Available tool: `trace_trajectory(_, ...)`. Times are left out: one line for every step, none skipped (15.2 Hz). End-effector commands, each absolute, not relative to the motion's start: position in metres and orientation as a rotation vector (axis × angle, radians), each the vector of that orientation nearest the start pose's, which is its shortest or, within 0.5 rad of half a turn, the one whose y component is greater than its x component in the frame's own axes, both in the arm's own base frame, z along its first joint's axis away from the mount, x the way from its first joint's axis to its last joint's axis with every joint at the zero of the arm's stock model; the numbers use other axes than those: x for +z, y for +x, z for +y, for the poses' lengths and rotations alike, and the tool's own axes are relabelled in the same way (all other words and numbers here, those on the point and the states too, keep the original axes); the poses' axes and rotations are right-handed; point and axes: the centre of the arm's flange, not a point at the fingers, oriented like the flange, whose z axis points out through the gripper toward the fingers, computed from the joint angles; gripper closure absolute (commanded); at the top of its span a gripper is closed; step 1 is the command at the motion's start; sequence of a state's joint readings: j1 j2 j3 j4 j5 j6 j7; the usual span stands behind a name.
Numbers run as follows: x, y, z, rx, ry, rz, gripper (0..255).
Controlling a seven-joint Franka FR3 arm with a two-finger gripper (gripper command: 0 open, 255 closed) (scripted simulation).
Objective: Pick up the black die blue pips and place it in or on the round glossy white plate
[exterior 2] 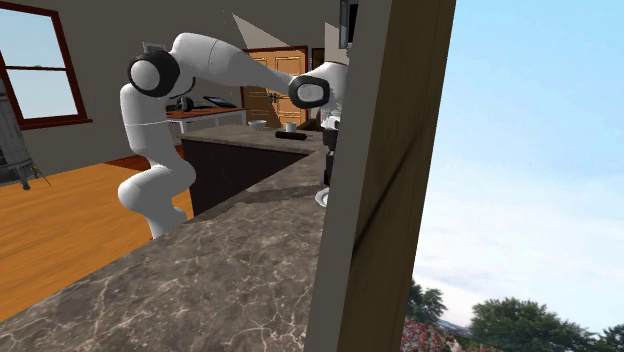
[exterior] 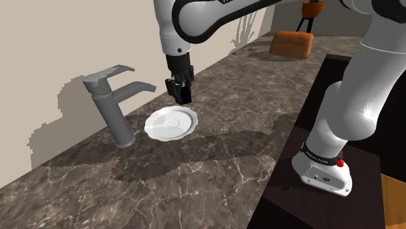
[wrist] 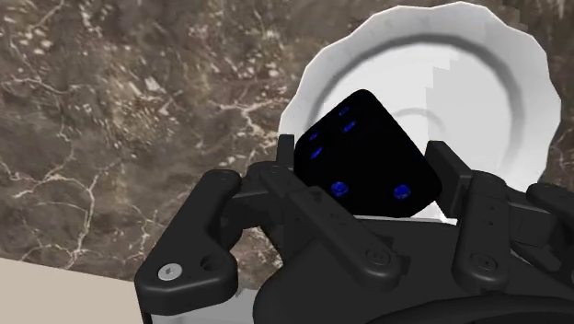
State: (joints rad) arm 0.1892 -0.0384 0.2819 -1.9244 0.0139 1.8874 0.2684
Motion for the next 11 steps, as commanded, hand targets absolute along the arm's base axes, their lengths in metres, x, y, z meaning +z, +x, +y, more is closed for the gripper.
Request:
trace_trajectory(0.504,0.497,0.277,0.001,-3.123,-0.308,255)
trace_trajectory(0.504,0.501,0.289,0.001,-3.123,-0.308,255)
trace_trajectory(0.504,0.505,0.302,0.001,-3.123,-0.308,255)
trace_trajectory(0.504,0.509,0.314,0.001,-3.123,-0.308,255)
trace_trajectory(0.498,0.509,0.314,0.001,-3.123,-0.308,255)
trace_trajectory(0.493,0.509,0.314,0.001,-3.123,-0.308,255)
trace_trajectory(0.488,0.509,0.314,0.001,-3.123,-0.308,255)
trace_trajectory(0.482,0.509,0.314,0.001,-3.123,-0.308,255)
trace_trajectory(0.477,0.509,0.314,0.001,-3.123,-0.308,255)
trace_trajectory(0.472,0.509,0.314,0.001,-3.123,-0.308,255)
trace_trajectory(0.467,0.509,0.314,0.001,-3.123,-0.308,255)
